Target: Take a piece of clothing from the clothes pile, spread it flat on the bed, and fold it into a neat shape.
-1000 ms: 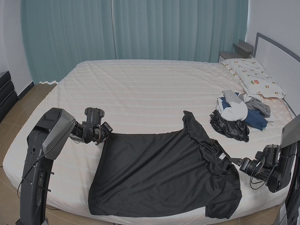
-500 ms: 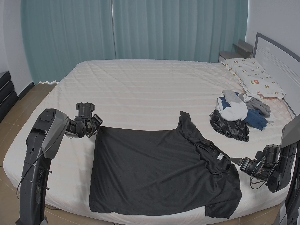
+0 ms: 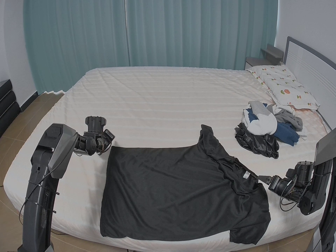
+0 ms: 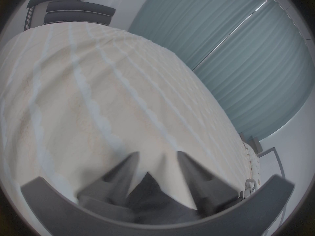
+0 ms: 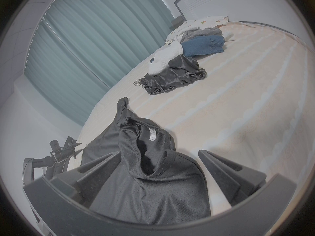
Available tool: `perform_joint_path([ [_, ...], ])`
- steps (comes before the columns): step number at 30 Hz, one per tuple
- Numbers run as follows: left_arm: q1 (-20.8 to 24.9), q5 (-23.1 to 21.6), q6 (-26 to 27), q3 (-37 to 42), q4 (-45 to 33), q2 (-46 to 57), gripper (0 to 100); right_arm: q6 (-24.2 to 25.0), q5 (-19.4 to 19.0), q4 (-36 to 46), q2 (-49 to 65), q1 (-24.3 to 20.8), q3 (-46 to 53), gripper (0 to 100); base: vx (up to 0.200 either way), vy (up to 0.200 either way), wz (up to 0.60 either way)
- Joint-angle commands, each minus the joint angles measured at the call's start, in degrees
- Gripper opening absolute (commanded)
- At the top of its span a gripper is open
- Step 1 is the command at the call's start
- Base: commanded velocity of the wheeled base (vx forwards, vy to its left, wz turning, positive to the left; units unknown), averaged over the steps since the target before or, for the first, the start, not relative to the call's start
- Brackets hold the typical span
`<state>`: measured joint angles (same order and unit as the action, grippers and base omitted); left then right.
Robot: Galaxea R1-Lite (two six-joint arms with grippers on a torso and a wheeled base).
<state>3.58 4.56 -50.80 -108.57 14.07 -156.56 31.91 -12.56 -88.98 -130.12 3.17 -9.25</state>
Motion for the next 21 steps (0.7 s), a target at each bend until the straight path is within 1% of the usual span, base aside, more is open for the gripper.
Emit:
perform_joint_path([
  [1,0.0,0.0,-1.2,4.5,-1.6,4.0,100,0.4,0.0,-0.5,0.0,-0.1,0.0,100,0.000,0.000,0.00],
  [2,0.0,0.0,-1.2,4.5,-1.6,4.0,100,0.4,0.0,-0.5,0.0,-0.1,0.0,100,0.000,0.000,0.00],
  [3,-0.2,-0.9,-4.0,9.2,-3.4,8.8,100,0.5,0.0,-0.5,0.3,0.0,0.0,100,0.000,0.000,0.00],
  [4,-0.2,-0.9,-4.0,9.2,-3.4,8.8,100,0.5,0.0,-0.5,0.3,0.0,0.0,100,0.000,0.000,0.00],
  [5,-0.2,-2.8,-6.0,15.2,-3.2,14.1,100,0.5,-0.1,-0.5,0.7,0.1,0.1,100,0.000,0.000,0.00],
  [6,-0.2,-3.6,-6.1,16.5,-3.0,15.1,100,0.5,-0.1,-0.5,0.7,0.1,0.1,100,0.000,0.000,0.00],
  [7,-0.2,-6.2,-6.2,20.3,-2.5,18.0,100,0.5,-0.1,-0.5,0.7,0.0,0.2,100,0.000,0.000,0.00],
  [8,-0.2,-6.6,-6.2,20.8,-2.4,18.3,100,0.5,-0.1,-0.5,0.7,0.0,0.2,100,0.000,0.000,0.00],
  [9,-0.2,-9.4,-6.4,24.5,-1.7,21.1,100,0.5,-0.1,-0.5,0.7,0.0,0.3,100,-0.200,0.000,0.00],
  [10,-0.2,-10.2,-6.5,25.8,-1.7,22.0,100,0.5,-0.1,-0.5,0.7,0.0,0.2,100,-0.200,0.000,0.00],
  [14,0.3,-10.7,-6.3,34.3,-1.2,24.6,100,1.3,-0.1,-0.5,0.7,0.1,0.1,100,-0.200,0.000,0.00],
  [18,1.0,-13.0,-6.5,43.8,3.0,27.3,100,1.7,-0.1,-0.5,0.9,-0.1,0.2,100,-0.200,0.000,0.00],
  [19,1.0,-13.0,-6.5,43.8,3.0,27.3,100,1.7,-0.1,-0.5,0.9,-0.1,0.2,100,-0.200,0.000,0.00],
  [20,1.5,-13.1,-6.6,47.0,6.4,27.5,100,1.7,-0.1,-0.5,0.9,-0.1,0.2,100,-0.200,0.000,0.00],
  [21,1.5,-13.1,-6.6,48.1,8.0,27.5,100,1.7,-0.1,-0.6,0.9,-0.1,0.1,100,0.000,0.000,0.00],
])
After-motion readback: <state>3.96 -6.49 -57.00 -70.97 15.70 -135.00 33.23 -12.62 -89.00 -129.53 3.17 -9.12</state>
